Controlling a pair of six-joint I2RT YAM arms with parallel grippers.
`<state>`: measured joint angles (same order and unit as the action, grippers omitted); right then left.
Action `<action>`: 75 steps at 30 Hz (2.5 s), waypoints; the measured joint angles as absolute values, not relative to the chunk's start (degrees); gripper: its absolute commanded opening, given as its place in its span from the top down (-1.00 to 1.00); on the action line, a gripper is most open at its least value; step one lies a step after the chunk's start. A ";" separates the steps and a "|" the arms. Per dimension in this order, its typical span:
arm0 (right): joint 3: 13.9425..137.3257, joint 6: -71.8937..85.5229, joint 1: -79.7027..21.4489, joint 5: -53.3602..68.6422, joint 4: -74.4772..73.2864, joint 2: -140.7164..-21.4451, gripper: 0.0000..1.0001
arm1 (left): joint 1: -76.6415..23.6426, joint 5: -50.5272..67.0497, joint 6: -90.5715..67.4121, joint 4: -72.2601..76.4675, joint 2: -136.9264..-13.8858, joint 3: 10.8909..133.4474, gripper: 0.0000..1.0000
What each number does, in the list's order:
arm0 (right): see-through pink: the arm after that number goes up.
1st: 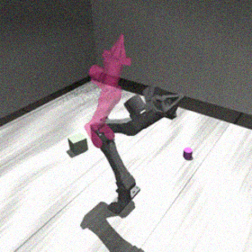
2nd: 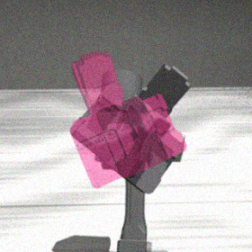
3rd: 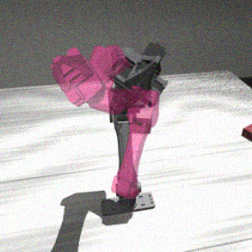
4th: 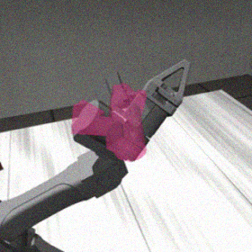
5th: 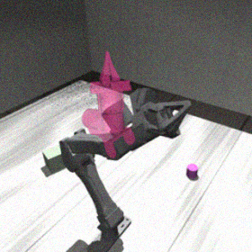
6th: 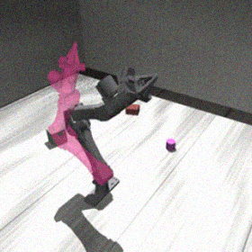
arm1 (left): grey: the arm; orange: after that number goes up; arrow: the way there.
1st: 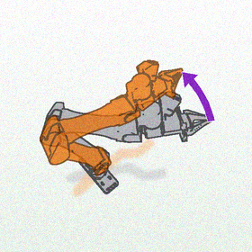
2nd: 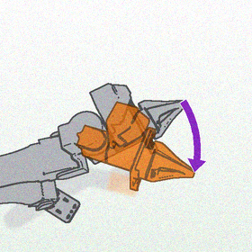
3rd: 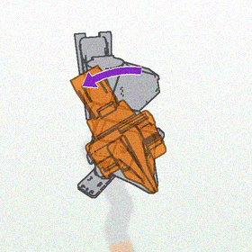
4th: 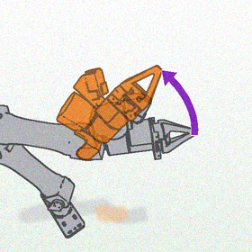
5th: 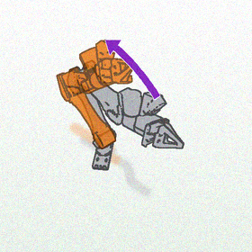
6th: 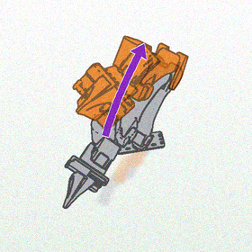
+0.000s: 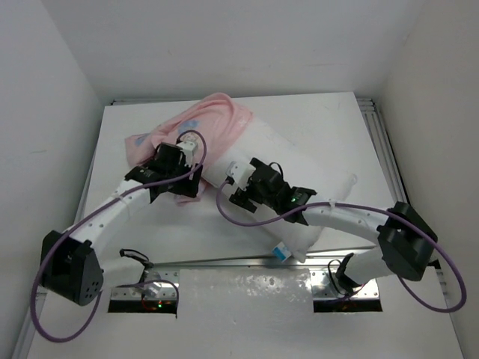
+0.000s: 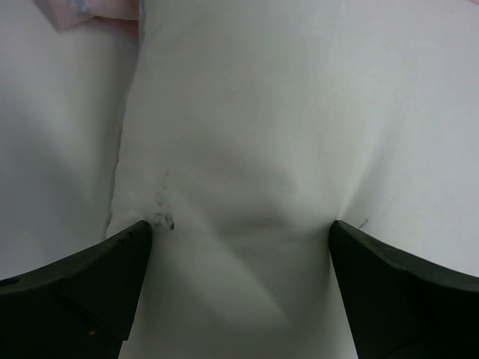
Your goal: Put the pillow into the pillowcase
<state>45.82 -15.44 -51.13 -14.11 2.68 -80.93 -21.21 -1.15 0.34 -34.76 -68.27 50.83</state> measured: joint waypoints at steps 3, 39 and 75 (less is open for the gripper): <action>45.80 -15.22 -51.92 -19.05 6.79 -84.03 -0.98 | -21.17 -2.90 -3.60 -31.88 -73.49 50.83 -0.39; 45.10 -2.66 -47.86 -15.20 23.92 -91.33 1.00 | -17.50 10.68 3.14 -27.94 -85.08 59.51 1.00; 45.30 20.12 -48.21 -3.40 47.79 -97.97 -0.23 | -17.32 44.88 19.73 -35.16 -74.11 62.59 -0.78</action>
